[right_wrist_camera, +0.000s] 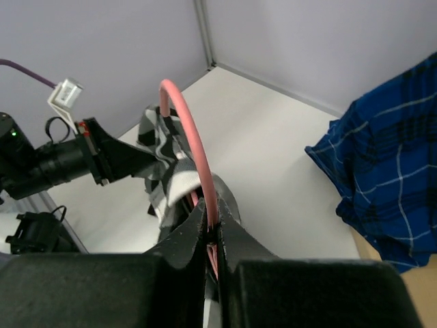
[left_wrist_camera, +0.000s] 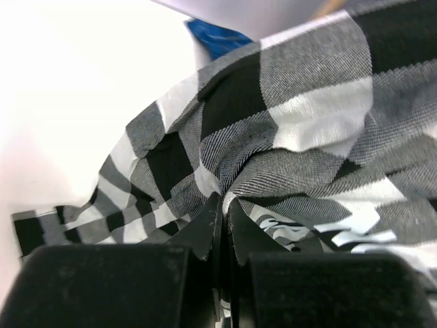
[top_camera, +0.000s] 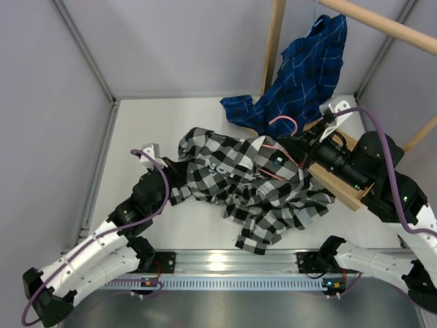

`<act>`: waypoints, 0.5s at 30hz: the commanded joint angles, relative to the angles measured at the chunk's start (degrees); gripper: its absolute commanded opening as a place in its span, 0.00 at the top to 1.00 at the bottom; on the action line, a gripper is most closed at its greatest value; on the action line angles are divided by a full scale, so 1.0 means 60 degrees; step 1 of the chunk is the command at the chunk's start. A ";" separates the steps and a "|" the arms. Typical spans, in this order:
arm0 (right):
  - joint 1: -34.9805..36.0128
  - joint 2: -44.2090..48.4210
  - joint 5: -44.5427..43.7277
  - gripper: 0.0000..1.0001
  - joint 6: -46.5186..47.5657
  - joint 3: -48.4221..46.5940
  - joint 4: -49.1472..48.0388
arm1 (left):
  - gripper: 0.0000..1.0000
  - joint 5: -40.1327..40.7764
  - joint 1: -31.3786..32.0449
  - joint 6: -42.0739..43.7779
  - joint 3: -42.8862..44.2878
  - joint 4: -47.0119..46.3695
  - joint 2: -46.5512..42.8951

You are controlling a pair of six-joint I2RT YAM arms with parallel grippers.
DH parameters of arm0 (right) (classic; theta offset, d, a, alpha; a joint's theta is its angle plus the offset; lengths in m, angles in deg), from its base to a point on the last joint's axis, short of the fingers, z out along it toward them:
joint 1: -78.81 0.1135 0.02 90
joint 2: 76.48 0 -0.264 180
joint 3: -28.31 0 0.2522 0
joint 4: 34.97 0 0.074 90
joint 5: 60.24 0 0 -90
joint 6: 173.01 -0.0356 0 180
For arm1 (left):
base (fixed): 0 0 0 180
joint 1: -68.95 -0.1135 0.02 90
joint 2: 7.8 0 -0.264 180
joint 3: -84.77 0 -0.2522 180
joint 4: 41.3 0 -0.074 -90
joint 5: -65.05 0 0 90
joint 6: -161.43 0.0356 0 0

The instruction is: Place the shirt on the hanger

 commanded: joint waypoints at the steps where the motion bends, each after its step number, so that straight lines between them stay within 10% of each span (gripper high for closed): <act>1: 0.0094 0.0704 -0.0998 1.00 -0.0056 0.0118 -0.0435 | 1.00 0.2412 -0.0198 -0.0974 0.0357 0.1375 -0.0052; 15: 0.0094 0.0926 -0.1499 1.00 -0.0305 0.0485 -0.0582 | 1.00 0.0922 -0.0696 -0.1331 0.0445 0.1509 0.0681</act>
